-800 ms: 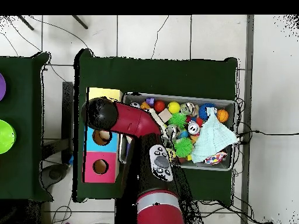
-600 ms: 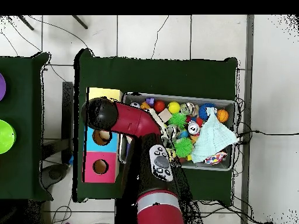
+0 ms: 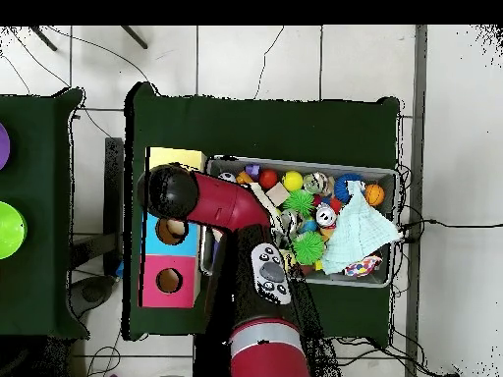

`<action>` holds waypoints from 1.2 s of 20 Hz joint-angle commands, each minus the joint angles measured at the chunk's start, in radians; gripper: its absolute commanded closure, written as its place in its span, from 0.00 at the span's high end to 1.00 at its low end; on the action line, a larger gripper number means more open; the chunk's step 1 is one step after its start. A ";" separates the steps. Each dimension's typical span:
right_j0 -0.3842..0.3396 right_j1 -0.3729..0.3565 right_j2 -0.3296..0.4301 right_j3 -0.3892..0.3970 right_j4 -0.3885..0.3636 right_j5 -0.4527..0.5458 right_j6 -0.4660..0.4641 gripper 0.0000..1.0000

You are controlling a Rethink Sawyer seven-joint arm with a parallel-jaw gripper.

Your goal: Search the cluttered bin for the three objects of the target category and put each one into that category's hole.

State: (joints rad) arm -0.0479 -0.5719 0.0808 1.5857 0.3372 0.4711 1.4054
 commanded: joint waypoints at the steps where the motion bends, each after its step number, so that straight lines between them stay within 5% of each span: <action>1: 0.001 0.075 0.011 0.052 -0.033 -0.054 0.189 0.00; 24: 0.035 0.126 -0.055 0.040 -0.057 -0.074 0.176 0.00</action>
State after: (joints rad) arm -0.0133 -0.5378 0.0487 1.5842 0.3376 0.4008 1.4054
